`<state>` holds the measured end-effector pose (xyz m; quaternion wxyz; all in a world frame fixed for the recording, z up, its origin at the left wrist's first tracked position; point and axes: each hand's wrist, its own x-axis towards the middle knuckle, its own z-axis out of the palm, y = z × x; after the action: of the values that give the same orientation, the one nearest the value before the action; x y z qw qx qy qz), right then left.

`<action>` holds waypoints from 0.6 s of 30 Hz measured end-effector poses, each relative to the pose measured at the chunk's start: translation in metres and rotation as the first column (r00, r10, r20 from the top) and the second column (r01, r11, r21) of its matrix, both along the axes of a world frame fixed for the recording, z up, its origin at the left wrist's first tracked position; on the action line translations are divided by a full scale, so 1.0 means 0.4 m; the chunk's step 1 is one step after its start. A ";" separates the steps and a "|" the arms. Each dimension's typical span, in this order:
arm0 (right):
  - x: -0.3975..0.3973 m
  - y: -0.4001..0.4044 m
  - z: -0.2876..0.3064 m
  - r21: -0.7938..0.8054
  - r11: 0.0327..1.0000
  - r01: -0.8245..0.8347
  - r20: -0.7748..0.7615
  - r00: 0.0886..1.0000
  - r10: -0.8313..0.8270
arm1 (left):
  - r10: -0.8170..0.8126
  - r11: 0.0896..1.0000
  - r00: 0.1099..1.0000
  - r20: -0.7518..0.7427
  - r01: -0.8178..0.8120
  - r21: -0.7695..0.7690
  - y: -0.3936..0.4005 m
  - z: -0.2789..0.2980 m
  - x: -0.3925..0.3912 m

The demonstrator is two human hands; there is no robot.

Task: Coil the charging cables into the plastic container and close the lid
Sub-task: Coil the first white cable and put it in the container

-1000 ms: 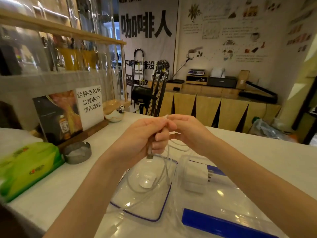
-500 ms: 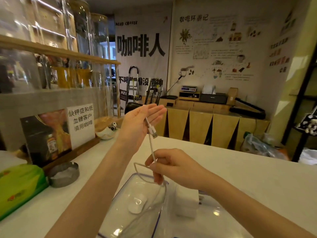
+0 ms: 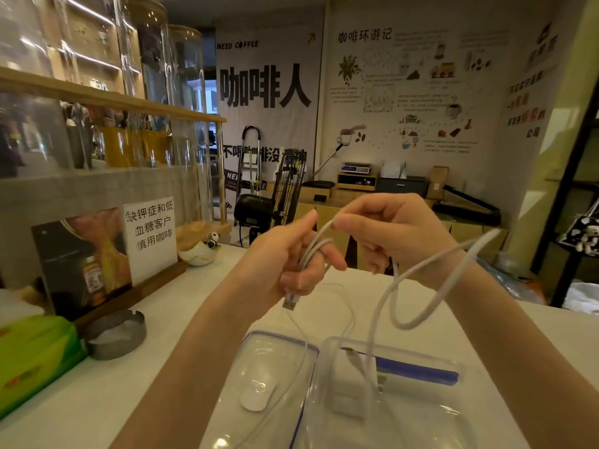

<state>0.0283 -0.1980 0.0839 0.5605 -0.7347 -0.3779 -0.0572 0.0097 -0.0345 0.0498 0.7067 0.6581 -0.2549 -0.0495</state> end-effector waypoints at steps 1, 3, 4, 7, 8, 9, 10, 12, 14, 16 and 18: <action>0.009 -0.004 -0.002 0.069 0.997 -0.016 -0.048 0.999 0.019 | -0.091 0.993 0.995 -0.042 0.087 -0.079 -0.001 0.011 -0.001; 0.025 -0.004 -0.012 0.179 0.982 -0.063 -0.126 0.988 0.086 | -0.291 0.940 0.952 -0.097 0.265 -0.213 -0.001 0.034 0.002; 0.031 -0.002 -0.019 0.225 0.970 -0.095 -0.162 0.978 0.134 | -0.410 0.886 0.906 -0.109 0.367 -0.282 -0.001 0.045 0.006; 0.044 0.012 -0.059 0.291 0.937 -0.195 -0.262 0.926 0.274 | -0.713 0.606 0.696 -0.083 0.552 -0.573 0.006 0.065 0.032; 0.044 0.019 -0.077 0.280 0.934 -0.223 -0.297 0.905 0.305 | -0.719 0.561 0.693 -0.053 0.534 -0.633 0.008 0.065 0.042; 0.041 0.027 -0.094 0.260 0.932 -0.254 -0.334 0.881 0.334 | -0.712 0.531 0.701 -0.036 0.504 -0.682 0.008 0.062 0.053; 0.035 0.036 -0.108 0.231 0.930 -0.286 -0.376 0.855 0.356 | -0.694 0.513 0.720 -0.028 0.466 -0.721 0.004 0.058 0.061; 0.023 0.048 -0.128 0.142 0.932 -0.333 -0.462 0.810 0.360 | -0.556 0.534 0.830 -0.053 0.307 -0.787 -0.006 0.047 0.081; 0.013 0.053 -0.138 0.047 0.929 -0.368 -0.533 0.777 0.335 | -0.280 0.644 0.955 -0.097 0.112 -0.756 -0.014 0.034 0.106; 0.010 0.054 -0.141 -0.044 0.918 -0.394 -0.597 0.747 0.292 | 0.053 0.771 0.995 -0.084 -0.094 -0.630 -0.021 0.020 0.133; 0.009 0.053 -0.138 -0.120 0.907 -0.405 -0.631 0.736 0.245 | 0.283 0.847 0.959 -0.011 -0.256 -0.465 -0.025 0.006 0.151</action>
<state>0.0319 -0.1767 0.0287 0.5554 -0.7003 -0.3072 0.3269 0.0701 -0.0445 0.0523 0.8351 0.5012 -0.1849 0.1314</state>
